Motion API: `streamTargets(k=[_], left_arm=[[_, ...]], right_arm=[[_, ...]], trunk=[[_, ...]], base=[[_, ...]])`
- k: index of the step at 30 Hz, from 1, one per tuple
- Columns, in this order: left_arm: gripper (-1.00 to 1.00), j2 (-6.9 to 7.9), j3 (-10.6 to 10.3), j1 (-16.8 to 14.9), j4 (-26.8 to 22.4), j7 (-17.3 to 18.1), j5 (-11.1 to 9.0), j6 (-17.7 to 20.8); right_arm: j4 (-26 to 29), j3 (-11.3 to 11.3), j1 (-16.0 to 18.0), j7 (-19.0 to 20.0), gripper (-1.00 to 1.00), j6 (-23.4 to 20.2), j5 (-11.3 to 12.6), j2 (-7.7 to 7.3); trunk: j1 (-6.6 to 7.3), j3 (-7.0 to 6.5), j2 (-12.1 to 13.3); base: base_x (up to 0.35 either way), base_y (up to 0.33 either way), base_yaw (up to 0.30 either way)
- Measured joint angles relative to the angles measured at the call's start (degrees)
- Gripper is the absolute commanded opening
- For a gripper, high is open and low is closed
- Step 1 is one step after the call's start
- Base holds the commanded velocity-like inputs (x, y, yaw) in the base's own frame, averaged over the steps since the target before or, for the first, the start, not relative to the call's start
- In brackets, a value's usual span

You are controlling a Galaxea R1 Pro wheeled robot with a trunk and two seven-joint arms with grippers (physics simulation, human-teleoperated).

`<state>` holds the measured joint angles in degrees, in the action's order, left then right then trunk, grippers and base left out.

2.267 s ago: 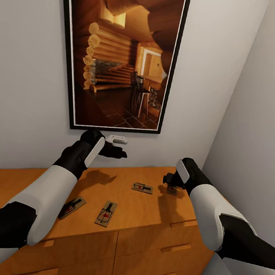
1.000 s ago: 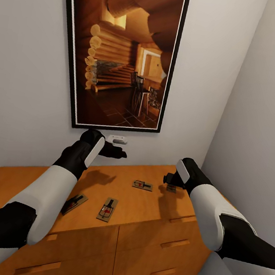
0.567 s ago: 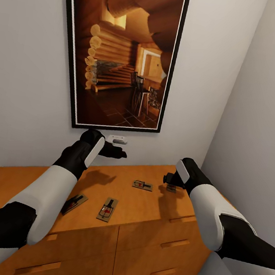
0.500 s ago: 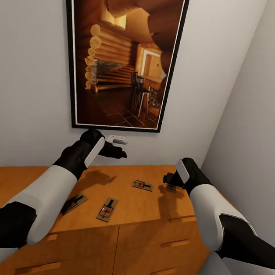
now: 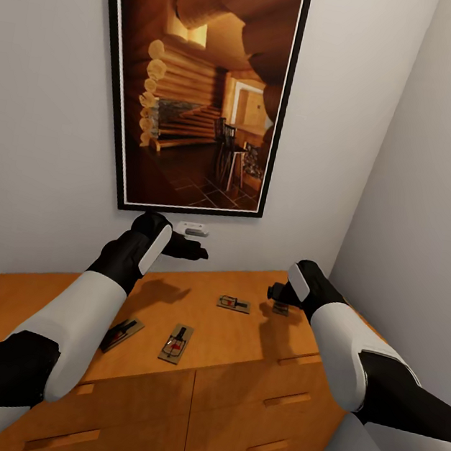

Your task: Take the four mousetraps from the cabinet in the bathroom and place them on the bathroom floor. Make sure all four end up on the same floor surface, and ensure that at least two of them are either under or directly next to the same bathroom sink.

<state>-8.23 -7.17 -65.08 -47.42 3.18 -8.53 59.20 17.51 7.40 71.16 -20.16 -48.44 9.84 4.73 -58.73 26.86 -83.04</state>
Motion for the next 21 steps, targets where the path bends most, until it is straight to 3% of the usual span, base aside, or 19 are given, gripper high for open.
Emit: streamTargets(k=[21], left_arm=[[1.0,-0.01,0.0,0.0,0.0,0.0,0.0,0.0]], right_arm=[[-1.3,0.1,0.0,0.0,1.0,2.3,0.1,-0.12]], trunk=[[0.0,0.0,0.0]], base=[[0.0,0.0,0.0]])
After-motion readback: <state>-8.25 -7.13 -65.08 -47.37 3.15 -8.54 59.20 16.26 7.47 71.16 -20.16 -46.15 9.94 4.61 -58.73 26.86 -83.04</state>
